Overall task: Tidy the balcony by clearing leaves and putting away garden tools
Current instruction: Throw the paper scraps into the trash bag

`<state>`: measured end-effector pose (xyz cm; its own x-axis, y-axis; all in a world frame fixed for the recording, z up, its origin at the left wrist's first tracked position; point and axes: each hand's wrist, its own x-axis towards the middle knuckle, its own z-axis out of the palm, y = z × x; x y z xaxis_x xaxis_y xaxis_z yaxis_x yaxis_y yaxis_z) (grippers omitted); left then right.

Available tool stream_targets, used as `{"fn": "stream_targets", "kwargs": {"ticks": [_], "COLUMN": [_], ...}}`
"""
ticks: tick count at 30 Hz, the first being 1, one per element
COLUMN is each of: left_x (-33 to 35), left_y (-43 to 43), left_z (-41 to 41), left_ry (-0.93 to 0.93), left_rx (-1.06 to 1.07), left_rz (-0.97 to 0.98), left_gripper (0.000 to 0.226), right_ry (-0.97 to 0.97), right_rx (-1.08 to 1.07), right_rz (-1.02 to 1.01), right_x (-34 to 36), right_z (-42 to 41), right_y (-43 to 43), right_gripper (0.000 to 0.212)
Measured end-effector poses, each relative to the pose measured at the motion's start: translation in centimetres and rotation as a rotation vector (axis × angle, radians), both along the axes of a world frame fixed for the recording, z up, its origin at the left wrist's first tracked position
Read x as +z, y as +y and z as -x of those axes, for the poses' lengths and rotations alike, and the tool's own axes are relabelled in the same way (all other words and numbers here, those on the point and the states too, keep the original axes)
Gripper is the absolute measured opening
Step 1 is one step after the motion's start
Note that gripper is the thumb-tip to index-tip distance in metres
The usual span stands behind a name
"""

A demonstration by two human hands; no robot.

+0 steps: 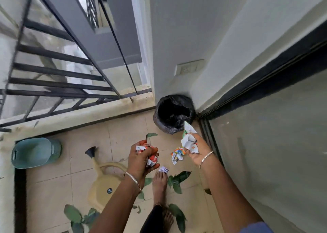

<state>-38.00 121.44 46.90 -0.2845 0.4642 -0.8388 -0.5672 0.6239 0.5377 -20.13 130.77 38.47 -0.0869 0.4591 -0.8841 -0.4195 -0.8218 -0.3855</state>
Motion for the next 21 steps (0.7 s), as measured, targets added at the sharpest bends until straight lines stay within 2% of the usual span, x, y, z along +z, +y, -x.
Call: {"fn": "stream_targets", "kwargs": {"ticks": [6,8,10,12,14,17,20,21], "left_x": [-10.6,-14.5,-17.7,-20.9,-23.4,-26.5,-27.5,-27.9], "left_y": [5.8,7.1,8.2,9.4,10.9,14.1,17.8,18.7], "left_z": [0.3,0.3,0.2,0.0,-0.2,-0.8,-1.7,-2.0], "left_ry": [0.054,0.060,0.046,0.045,0.025,-0.039,-0.078,-0.099], "left_rx": [0.001,-0.004,-0.008,-0.019,-0.034,-0.116,-0.120,-0.083], "left_rz": [0.033,0.057,0.077,0.114,0.140,0.076,-0.023,-0.008], "left_gripper": [0.043,0.044,0.043,0.044,0.043,0.025,0.026,0.040], "right_ry": [0.149,0.097,-0.032,-0.104,-0.144,-0.220,-0.282,-0.304], "right_rx": [-0.036,0.015,0.076,0.080,0.084,0.092,0.125,0.136], "right_rz": [0.070,0.089,0.122,0.164,0.206,0.289,0.387,0.431], "right_x": [-12.0,-15.1,-17.4,-19.9,-21.7,-23.5,-24.1,-24.6], "right_z": [4.5,5.7,6.0,5.7,4.7,1.8,-1.9,-3.1], "right_y": [8.8,10.9,11.6,11.1,9.6,5.8,0.8,-0.8], "right_gripper": [0.030,0.017,0.033,0.038,0.024,0.013,0.014,0.017]}}
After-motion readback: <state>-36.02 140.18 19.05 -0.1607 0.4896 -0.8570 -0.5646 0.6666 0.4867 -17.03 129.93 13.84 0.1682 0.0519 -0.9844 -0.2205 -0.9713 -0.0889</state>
